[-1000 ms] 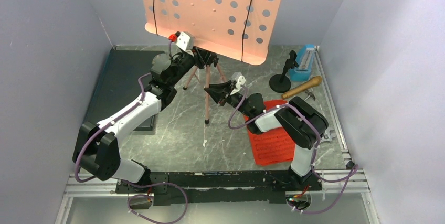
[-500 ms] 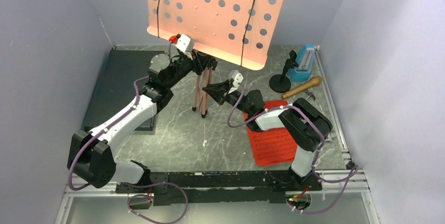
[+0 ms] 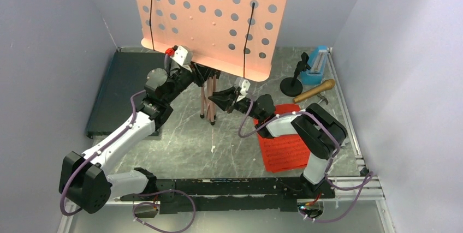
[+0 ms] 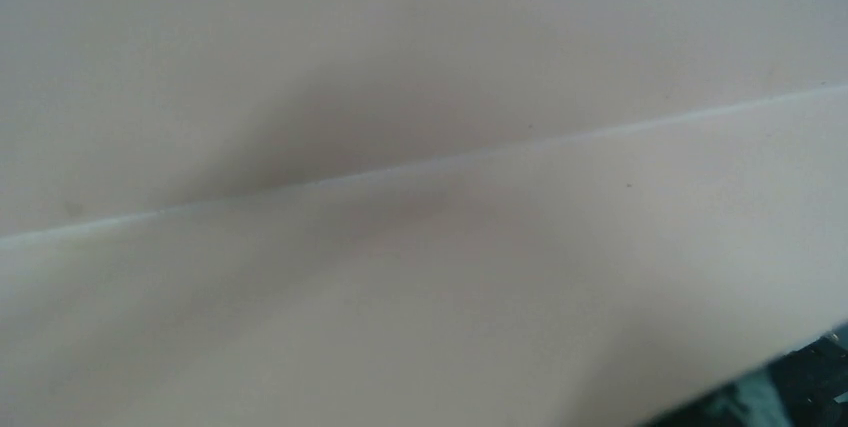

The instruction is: Pack up the instrument practice props

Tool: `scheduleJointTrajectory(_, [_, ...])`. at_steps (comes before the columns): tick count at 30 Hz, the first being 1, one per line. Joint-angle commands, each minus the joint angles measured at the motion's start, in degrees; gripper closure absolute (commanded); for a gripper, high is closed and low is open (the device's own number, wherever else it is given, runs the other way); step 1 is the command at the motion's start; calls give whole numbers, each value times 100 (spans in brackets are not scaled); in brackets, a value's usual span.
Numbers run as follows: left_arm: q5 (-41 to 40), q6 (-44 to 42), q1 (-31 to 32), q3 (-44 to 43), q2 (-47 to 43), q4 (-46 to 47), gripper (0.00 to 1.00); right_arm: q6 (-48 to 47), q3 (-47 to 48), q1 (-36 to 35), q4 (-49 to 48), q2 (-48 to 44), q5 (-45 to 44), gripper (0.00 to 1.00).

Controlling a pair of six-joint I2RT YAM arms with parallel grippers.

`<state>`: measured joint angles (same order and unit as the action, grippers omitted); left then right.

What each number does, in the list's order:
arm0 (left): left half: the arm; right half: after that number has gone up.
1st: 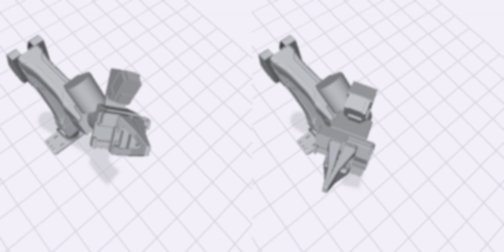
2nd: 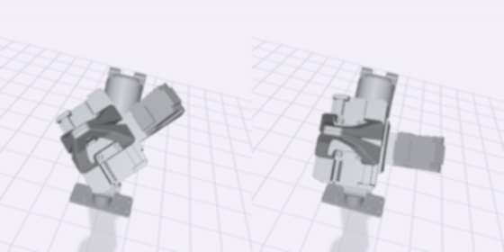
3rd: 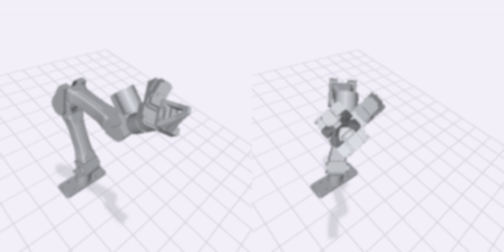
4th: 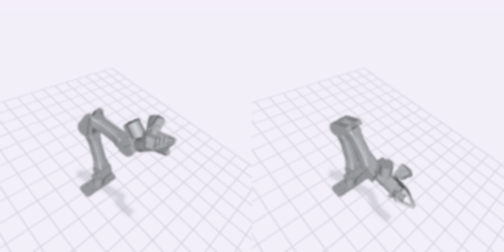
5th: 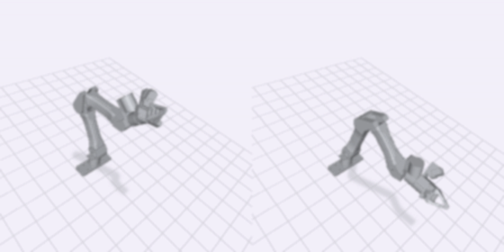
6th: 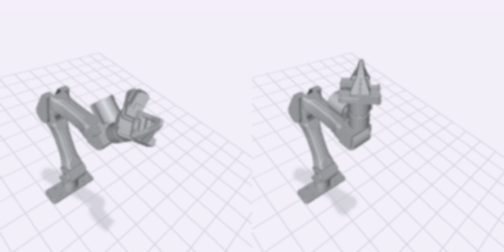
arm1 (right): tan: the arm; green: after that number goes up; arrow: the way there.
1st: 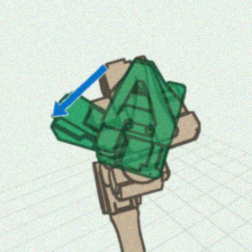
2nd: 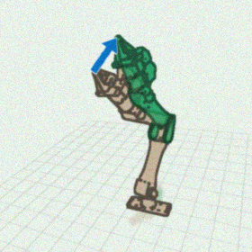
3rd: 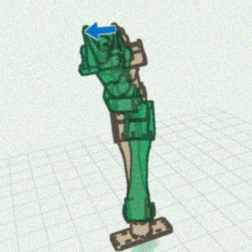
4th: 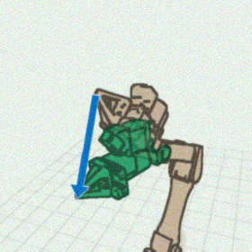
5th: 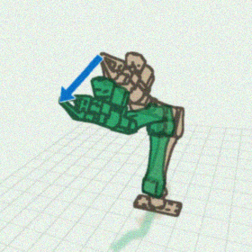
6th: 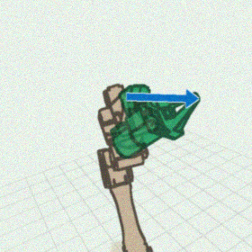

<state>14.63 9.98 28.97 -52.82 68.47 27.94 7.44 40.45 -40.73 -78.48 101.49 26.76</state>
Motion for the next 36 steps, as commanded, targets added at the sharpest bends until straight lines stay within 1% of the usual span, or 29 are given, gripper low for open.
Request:
scheduleJointTrajectory(1, [205, 336, 118, 248, -398, 144, 97, -206, -147, 157, -679, -506, -400, 74])
scheduleJointTrajectory(4, [175, 279, 117, 310, -443, 208, 97, -144, -283, 153, -465, -771, -470, 58])
scheduleJointTrajectory(5, [176, 270, 118, 326, -454, 234, 97, -99, -336, 153, -443, -827, -525, 54])
scheduleJointTrajectory(8, [141, 284, 117, 376, -491, 330, 97, 74, -497, 131, -371, -955, -794, 47])
scheduleJointTrajectory(10, [130, 306, 115, 382, -500, 330, 97, 142, -440, 121, -90, -984, -866, 42])
scheduleJointTrajectory(12, [115, 341, 117, 385, -504, 338, 97, 203, -316, 87, 26, -923, -780, 37])
scheduleJointTrajectory(14, [120, 386, 118, 386, -496, 363, 97, 326, -187, 47, -107, -779, -557, 35])
scheduleJointTrajectory(15, [125, 400, 118, 368, -490, 362, 97, 417, -124, 36, -195, -665, -444, 10])
scheduleJointTrajectory(16, [134, 407, 116, 350, -481, 326, 97, 513, -63, 16, -365, -571, -334, 2])
scheduleJointTrajectory(20, [161, 509, 116, 316, -470, 327, 97, 748, 96, -93, -649, -225, -179, 0])
scheduleJointTrajectory(23, [239, 587, 118, 312, -469, 347, 97, 733, 249, -150, -648, -14, -237, 0])
scheduleJointTrajectory(26, [241, 525, 118, 248, -532, 145, 97, 809, 394, -152, -872, 229, -508, 0])
scheduleJointTrajectory(31, [255, 579, 118, 211, -721, -69, 97, 665, 714, -146, -551, 456, -569, 1])
scheduleJointTrajectory(32, [281, 622, 118, 210, -746, -97, 97, 662, 763, -144, -498, 485, -498, 2])
scheduleJointTrajectory(34, [319, 723, 118, 195, -765, -148, 97, 664, 805, -147, -537, 546, -396, 8])
scheduleJointTrajectory(36, [340, 853, 115, 185, -778, -202, 97, 756, 802, -152, -644, 588, -287, 19])
